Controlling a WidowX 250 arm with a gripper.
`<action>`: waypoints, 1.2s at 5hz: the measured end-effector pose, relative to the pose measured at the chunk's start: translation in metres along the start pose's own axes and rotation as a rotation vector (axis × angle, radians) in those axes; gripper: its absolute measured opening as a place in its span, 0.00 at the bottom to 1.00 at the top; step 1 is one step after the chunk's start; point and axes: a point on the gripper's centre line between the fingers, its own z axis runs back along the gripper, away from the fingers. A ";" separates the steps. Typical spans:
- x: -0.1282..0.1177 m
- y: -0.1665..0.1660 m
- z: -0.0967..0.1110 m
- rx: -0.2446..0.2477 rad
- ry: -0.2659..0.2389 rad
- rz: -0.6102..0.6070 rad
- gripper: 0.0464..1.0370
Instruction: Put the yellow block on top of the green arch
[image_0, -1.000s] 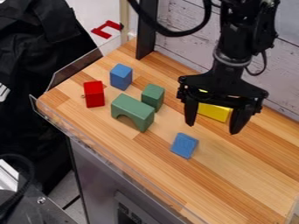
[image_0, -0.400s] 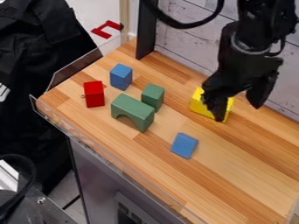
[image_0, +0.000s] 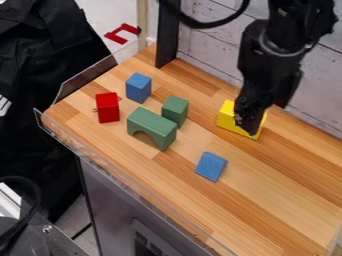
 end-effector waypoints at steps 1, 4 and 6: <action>0.007 -0.007 -0.003 0.028 -0.028 0.028 0.96; 0.029 -0.029 -0.018 0.065 -0.036 0.114 0.96; 0.034 -0.033 -0.034 0.125 -0.026 0.222 0.96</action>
